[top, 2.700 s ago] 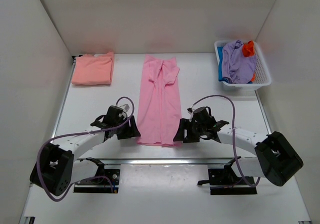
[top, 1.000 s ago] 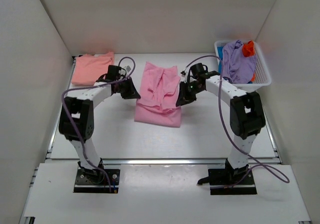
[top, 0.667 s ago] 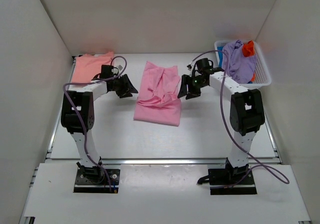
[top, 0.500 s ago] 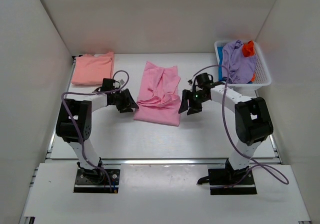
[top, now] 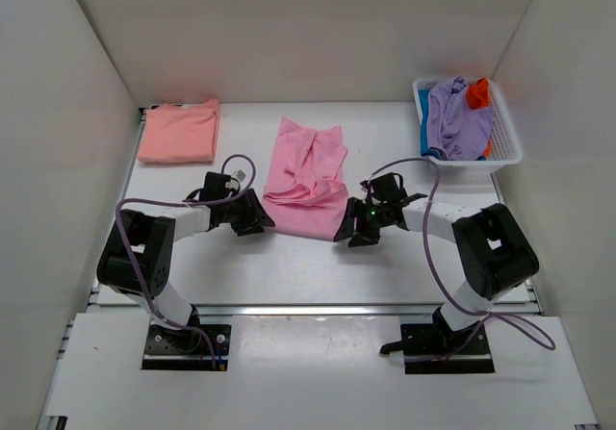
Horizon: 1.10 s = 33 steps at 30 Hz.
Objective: Fold and stack the t-shirts
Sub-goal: Grab one side of the 2/3 rectangular tshirt with both arms, then fold the long partially folded tshirt into a neat square
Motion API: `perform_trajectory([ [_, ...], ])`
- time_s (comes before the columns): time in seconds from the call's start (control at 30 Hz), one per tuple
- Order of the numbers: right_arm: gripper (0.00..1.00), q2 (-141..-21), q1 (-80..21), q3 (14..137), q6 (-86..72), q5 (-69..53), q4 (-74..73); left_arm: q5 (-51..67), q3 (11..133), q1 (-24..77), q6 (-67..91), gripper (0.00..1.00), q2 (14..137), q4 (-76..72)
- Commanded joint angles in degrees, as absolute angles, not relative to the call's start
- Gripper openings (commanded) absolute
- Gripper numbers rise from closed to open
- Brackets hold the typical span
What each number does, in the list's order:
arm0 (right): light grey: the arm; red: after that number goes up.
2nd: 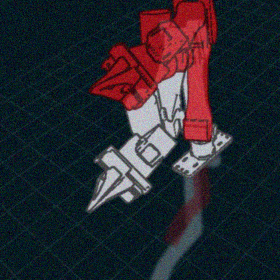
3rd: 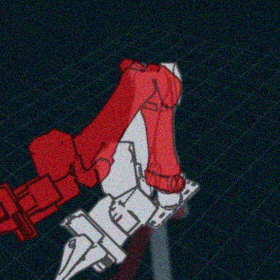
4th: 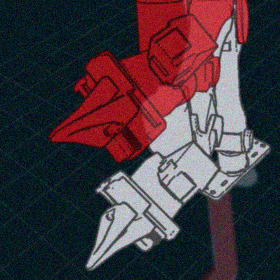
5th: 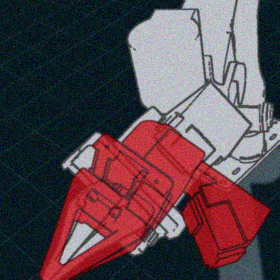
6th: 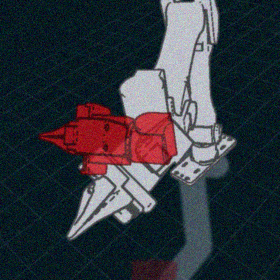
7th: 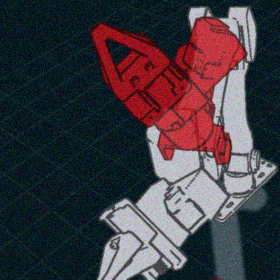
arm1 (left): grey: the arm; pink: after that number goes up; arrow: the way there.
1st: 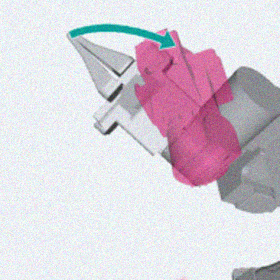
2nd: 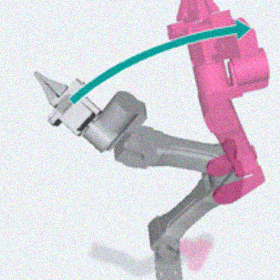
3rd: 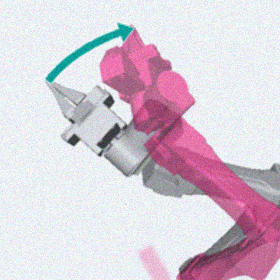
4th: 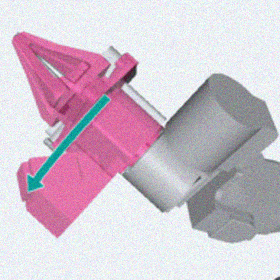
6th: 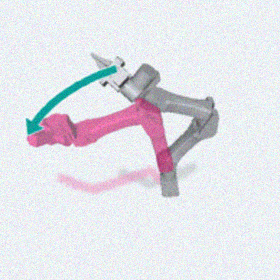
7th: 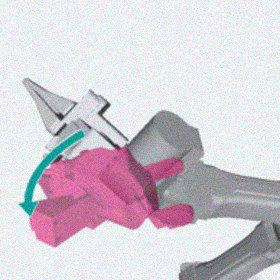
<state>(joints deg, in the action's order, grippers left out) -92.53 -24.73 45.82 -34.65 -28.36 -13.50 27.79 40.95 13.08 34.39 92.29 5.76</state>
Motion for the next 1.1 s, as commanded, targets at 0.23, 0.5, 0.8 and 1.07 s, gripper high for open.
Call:
perform_trajectory([
  [0.23,0.00,-99.84,-26.63,49.12,-38.32,-28.30,-5.53,24.87,40.33,14.50,38.67,0.05,94.04,-0.79],
  [0.5,0.00,-90.89,-23.82,56.24,-32.44,-27.95,-16.42,25.58,47.20,15.20,36.57,0.00,85.18,9.74],
  [0.8,0.00,-79.38,-25.92,43.71,-30.58,-29.97,-22.41,25.76,34.91,21.52,36.12,0.00,72.27,15.11],
  [1.07,0.00,-68.30,-29.97,32.09,-34.80,-33.04,-23.29,26.90,24.79,24.97,39.20,0.00,60.40,17.74],
])
